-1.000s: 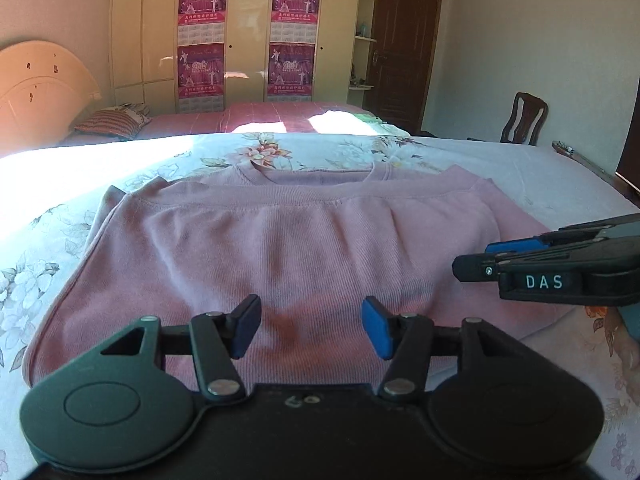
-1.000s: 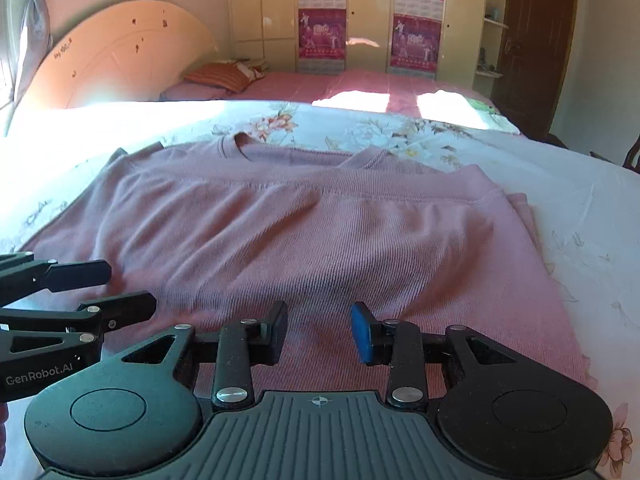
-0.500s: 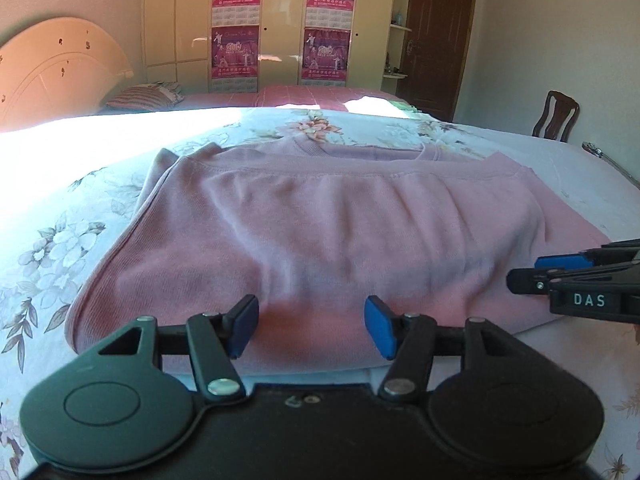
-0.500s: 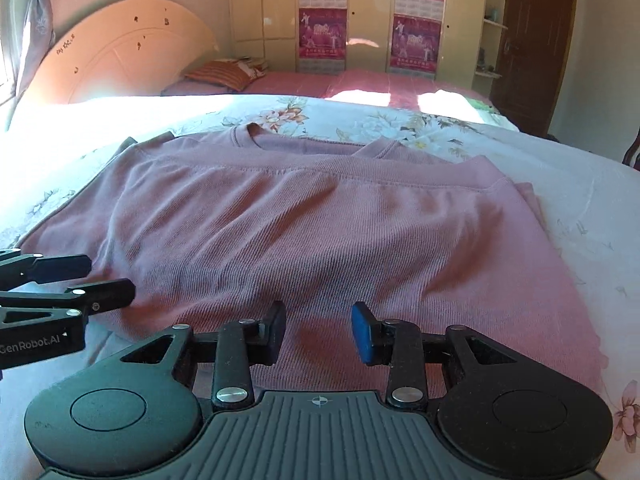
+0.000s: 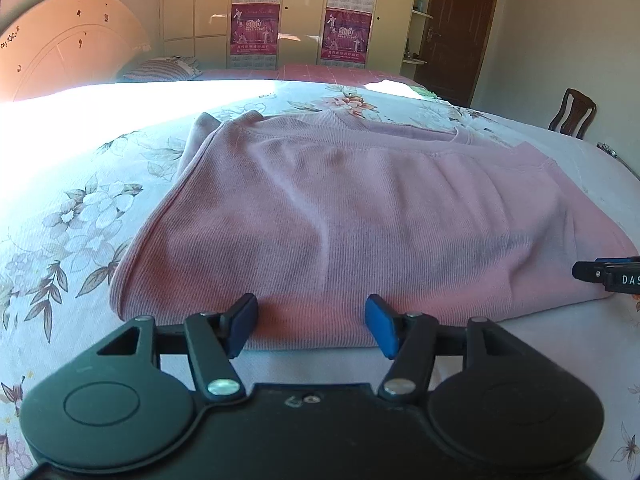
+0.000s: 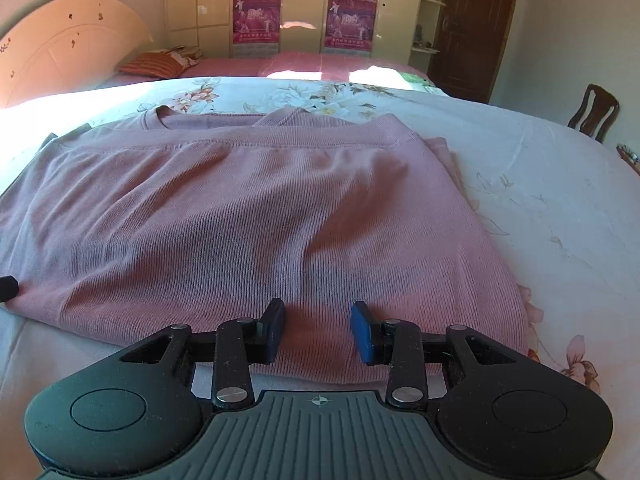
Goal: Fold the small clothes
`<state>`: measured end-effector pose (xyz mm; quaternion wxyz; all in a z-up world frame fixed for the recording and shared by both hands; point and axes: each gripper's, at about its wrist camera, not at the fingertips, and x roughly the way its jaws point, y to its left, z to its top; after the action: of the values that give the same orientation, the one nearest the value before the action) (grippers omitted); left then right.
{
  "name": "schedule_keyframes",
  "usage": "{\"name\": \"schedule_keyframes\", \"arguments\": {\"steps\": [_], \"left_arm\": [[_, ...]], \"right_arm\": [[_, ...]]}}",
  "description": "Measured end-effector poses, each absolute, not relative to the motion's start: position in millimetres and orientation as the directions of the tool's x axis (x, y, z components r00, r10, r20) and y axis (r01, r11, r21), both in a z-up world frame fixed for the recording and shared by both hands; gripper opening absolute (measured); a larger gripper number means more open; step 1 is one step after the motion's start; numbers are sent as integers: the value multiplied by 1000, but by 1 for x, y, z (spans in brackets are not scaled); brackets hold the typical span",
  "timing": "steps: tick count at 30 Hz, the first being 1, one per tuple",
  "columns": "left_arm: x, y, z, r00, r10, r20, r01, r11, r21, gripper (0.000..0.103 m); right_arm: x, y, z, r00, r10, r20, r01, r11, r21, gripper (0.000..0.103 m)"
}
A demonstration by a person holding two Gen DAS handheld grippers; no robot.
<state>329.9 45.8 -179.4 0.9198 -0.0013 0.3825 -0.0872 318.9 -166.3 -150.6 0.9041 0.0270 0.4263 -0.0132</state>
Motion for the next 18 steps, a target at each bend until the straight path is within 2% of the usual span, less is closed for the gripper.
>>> {"name": "schedule_keyframes", "arguments": {"steps": [4, 10, 18], "left_arm": [[331, 46, -178, 682, -163, -713, 156, 985, -75, 60], [333, 44, -179, 679, -159, -717, 176, 983, -51, 61], [331, 36, -161, 715, -185, -675, 179, 981, -78, 61]], "right_arm": [[309, -168, -143, 657, -70, -751, 100, 995, -5, 36], [310, -179, -142, 606, -73, -792, 118, 993, -1, 36], [313, -197, -112, 687, -57, -724, 162, 984, 76, 36]]}}
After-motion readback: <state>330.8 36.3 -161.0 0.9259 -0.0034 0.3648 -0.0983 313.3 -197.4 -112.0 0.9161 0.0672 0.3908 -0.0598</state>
